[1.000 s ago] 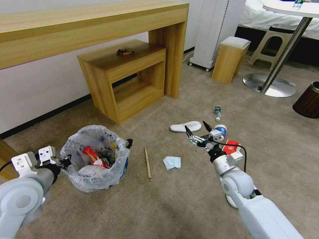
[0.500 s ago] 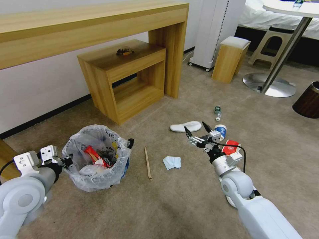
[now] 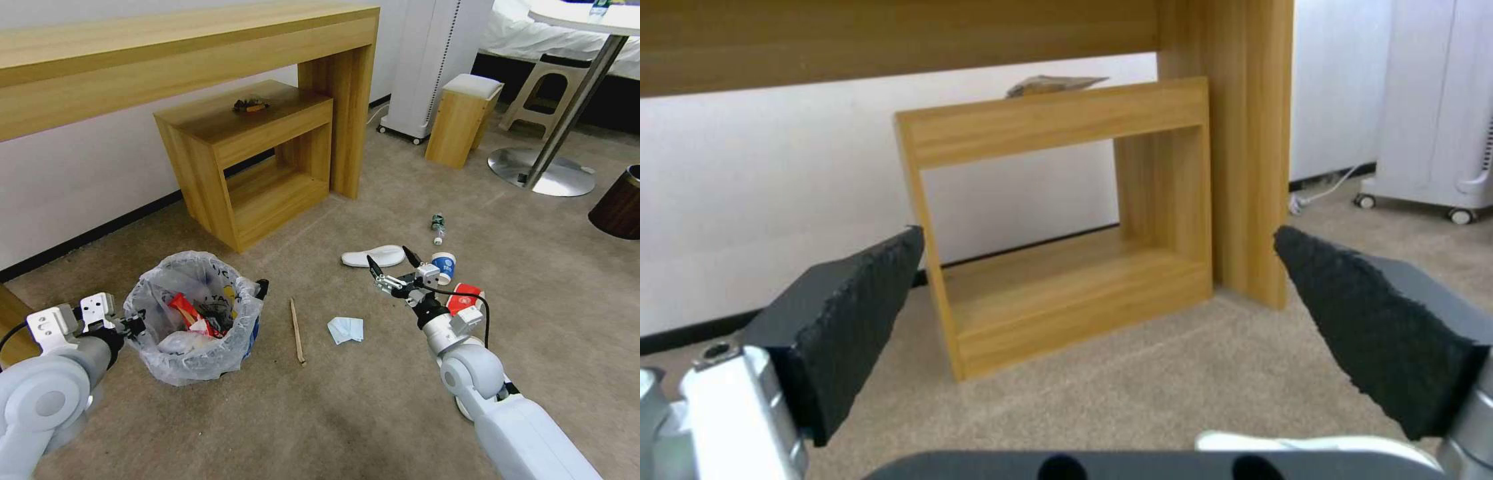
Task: Pick up the trash bin and place the garbage on the floor into it.
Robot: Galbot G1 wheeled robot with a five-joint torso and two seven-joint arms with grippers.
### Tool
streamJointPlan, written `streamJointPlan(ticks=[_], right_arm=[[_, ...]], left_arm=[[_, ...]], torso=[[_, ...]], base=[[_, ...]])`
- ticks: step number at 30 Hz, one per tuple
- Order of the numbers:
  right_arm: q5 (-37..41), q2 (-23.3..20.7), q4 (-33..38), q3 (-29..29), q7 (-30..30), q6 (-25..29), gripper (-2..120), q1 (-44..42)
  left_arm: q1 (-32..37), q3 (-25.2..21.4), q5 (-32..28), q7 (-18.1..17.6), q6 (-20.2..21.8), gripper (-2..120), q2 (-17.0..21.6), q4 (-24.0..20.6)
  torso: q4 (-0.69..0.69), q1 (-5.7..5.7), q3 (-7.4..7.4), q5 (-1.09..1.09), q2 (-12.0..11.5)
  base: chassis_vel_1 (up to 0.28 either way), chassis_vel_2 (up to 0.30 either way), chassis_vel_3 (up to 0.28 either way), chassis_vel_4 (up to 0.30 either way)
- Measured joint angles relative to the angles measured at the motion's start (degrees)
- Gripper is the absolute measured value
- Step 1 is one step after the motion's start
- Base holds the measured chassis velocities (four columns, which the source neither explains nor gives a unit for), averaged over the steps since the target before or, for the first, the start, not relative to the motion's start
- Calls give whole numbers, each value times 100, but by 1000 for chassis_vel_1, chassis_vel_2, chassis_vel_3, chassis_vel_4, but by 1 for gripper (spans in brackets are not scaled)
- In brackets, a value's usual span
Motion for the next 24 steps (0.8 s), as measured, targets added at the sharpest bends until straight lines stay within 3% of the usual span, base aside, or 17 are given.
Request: streamJointPlan(ticks=[24], right_arm=[[-30,-37,3,21,-34,87,100,-15]], left_arm=[[0,7,6,31,-13,0,-3,-29]], torso=[[0,0,0,0,0]], base=[[-9,21,10,-22]])
